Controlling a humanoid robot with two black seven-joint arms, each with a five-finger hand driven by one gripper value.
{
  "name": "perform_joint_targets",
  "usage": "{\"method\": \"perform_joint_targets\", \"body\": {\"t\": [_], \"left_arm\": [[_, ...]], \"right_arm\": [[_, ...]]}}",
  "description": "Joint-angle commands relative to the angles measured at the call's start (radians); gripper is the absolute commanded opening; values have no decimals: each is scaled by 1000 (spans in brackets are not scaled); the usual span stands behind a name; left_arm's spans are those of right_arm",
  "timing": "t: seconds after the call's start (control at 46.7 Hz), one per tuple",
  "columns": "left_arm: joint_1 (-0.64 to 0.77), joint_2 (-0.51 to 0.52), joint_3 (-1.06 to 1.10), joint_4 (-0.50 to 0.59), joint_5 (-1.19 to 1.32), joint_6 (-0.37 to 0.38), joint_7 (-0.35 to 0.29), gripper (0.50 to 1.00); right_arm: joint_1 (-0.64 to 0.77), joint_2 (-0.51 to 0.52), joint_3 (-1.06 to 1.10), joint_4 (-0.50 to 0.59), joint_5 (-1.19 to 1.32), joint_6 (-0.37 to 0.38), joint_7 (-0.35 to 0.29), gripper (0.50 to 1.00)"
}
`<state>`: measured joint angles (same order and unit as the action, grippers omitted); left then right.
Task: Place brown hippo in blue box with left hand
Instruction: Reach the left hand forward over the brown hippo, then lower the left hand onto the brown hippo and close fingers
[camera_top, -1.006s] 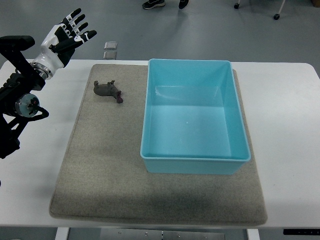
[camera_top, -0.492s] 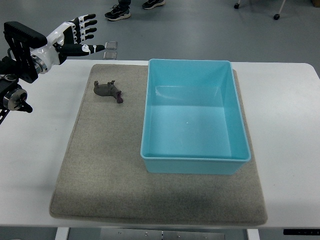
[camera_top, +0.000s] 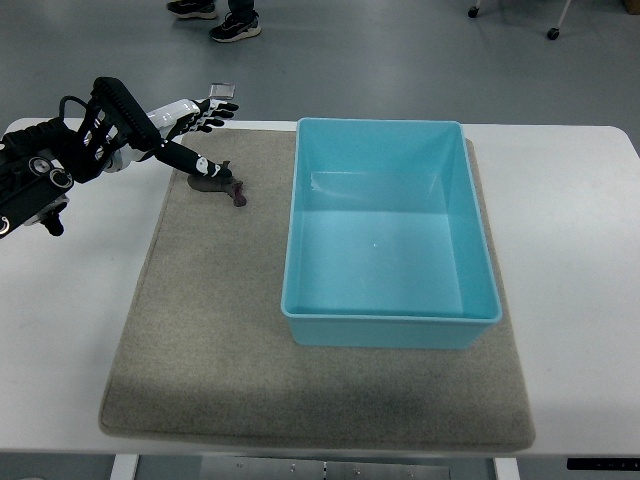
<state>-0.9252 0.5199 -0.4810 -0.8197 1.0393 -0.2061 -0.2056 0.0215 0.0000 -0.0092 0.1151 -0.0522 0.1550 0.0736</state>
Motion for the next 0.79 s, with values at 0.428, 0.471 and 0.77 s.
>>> {"method": "perform_joint_targets", "body": {"t": [0.428,0.471,0.77], "left_arm": [[-14,-5,2,-3,197,44,64,881],[-12,-5,4,-3,199,42,64,883],[-11,-6,55,-3,199,43,61,911]], "right_arm": [[0,0,0,0,0,0,0,936],[0,0,0,0,0,0,0,936],[0,0,0,0,0,0,0,936]]}}
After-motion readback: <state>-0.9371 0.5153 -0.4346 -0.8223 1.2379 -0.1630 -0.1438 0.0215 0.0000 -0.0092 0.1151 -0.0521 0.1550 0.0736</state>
